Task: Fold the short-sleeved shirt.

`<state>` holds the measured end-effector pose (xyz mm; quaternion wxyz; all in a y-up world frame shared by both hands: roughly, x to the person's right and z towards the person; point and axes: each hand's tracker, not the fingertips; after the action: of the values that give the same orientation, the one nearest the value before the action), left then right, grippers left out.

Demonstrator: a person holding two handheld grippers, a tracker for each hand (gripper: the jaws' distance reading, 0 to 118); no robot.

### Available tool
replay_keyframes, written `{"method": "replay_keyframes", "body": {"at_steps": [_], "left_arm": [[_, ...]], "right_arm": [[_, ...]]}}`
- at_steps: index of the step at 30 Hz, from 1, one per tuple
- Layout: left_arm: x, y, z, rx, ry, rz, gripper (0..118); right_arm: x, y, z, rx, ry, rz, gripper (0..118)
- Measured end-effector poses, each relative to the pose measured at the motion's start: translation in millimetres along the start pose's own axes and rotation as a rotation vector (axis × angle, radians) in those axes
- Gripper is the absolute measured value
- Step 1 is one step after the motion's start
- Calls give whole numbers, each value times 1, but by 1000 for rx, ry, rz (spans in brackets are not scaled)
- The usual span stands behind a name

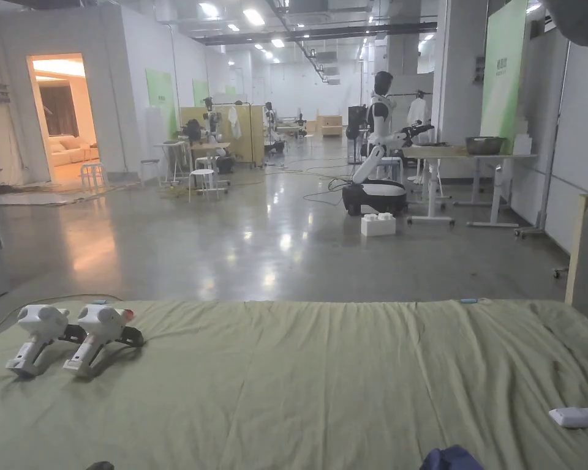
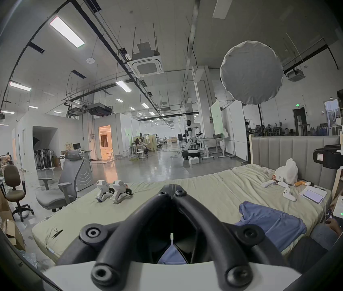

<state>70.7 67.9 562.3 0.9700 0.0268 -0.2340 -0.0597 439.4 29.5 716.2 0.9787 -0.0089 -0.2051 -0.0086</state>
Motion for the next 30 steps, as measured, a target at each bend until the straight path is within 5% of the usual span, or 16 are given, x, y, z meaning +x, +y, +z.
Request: {"method": "replay_keyframes", "body": {"at_steps": [6, 8, 10, 12, 16, 22, 27, 30], "left_arm": [[-8, -2, -22, -23, 2, 30, 0], [-15, -15, -48, -151, -51, 69, 18], [-25, -38, -80, -260, -78, 123, 48], [-37, -67, -117, -376, -105, 216, 55], [-60, -144, -204, -592, -125, 367, 54], [-67, -241, -315, -832, 3, 225, 53], [-72, -284, -352, -937, 21, 304, 52], [-67, -296, -357, -969, 33, 248, 22]], "right_arm": [[4, -8, -13, -38, 20, 16, 0], [6, -17, -18, -68, 16, 7, 0], [10, -28, -25, -118, 20, -17, 0], [15, -42, -30, -166, 29, -50, 0], [28, -72, -40, -270, 25, -100, 0], [42, -108, -54, -413, -39, -146, 0], [55, -124, -61, -482, -78, -175, 0], [60, -129, -62, -505, -91, -184, 0]]}}
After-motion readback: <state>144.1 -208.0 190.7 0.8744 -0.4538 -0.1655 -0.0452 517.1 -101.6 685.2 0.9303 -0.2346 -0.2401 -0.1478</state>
